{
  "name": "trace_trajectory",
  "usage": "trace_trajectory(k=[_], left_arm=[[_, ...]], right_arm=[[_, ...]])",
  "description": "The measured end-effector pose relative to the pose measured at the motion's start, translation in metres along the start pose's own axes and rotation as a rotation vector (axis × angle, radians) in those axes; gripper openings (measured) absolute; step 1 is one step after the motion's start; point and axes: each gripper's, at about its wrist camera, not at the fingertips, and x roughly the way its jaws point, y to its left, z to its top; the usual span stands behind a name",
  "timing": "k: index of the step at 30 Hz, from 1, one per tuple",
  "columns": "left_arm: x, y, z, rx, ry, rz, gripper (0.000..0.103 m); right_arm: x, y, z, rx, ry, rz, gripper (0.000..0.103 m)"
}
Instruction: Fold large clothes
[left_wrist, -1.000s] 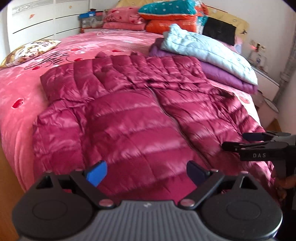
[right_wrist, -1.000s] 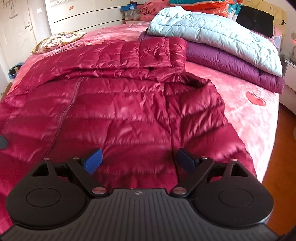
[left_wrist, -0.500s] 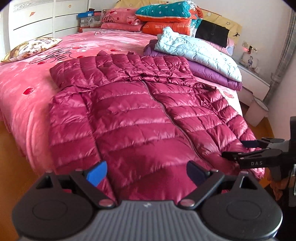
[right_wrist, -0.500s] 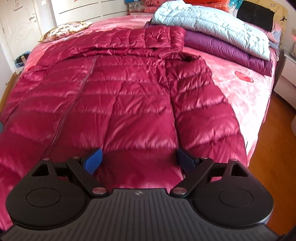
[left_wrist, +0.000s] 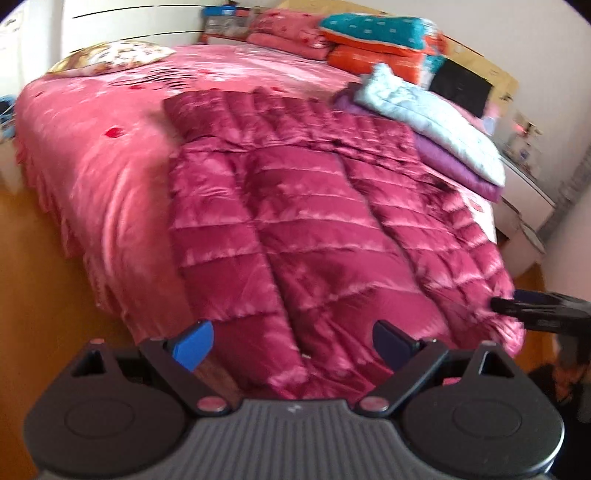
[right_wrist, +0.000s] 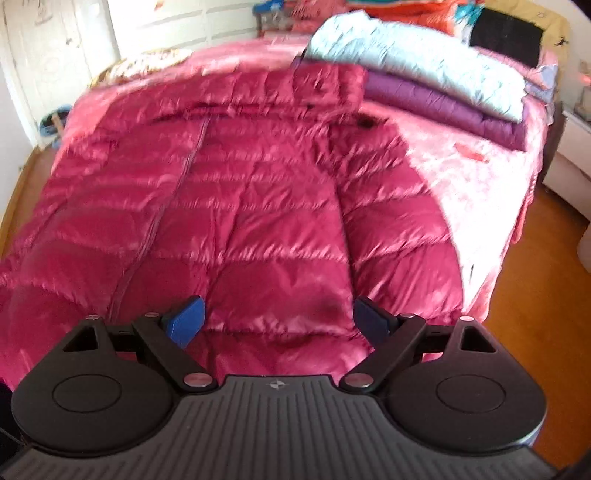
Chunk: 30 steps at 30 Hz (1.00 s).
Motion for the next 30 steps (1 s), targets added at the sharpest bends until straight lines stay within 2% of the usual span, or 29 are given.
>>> trace_trajectory(k=[4, 7, 12, 17, 23, 27, 30], left_arm=[[0.015, 0.019, 0.004, -0.083, 0.037, 0.025, 0.093], [0.027, 0.031, 0.002, -0.166, 0.081, 0.016, 0.093], [0.041, 0.037, -0.004, -0.241, 0.140, -0.004, 0.093], [0.049, 0.035, -0.009, -0.258, 0.176, -0.031, 0.093], [0.058, 0.026, -0.013, -0.262, 0.221, -0.098, 0.094], [0.064, 0.025, -0.014, -0.274, 0.240, -0.122, 0.094], [0.068, 0.027, -0.015, -0.291, 0.248, -0.138, 0.094]], right_arm=[[-0.011, -0.026, 0.004, 0.072, -0.066, -0.032, 0.103], [-0.014, -0.052, 0.006, 0.145, -0.061, -0.070, 0.103], [-0.020, -0.102, 0.004, 0.285, -0.057, -0.143, 0.103], [-0.004, -0.136, 0.000, 0.424, 0.008, -0.049, 0.103], [0.017, -0.148, 0.001, 0.457, 0.047, 0.054, 0.103], [0.026, -0.151, 0.001, 0.474, 0.092, 0.089, 0.103], [0.033, -0.154, -0.001, 0.484, 0.127, 0.081, 0.103]])
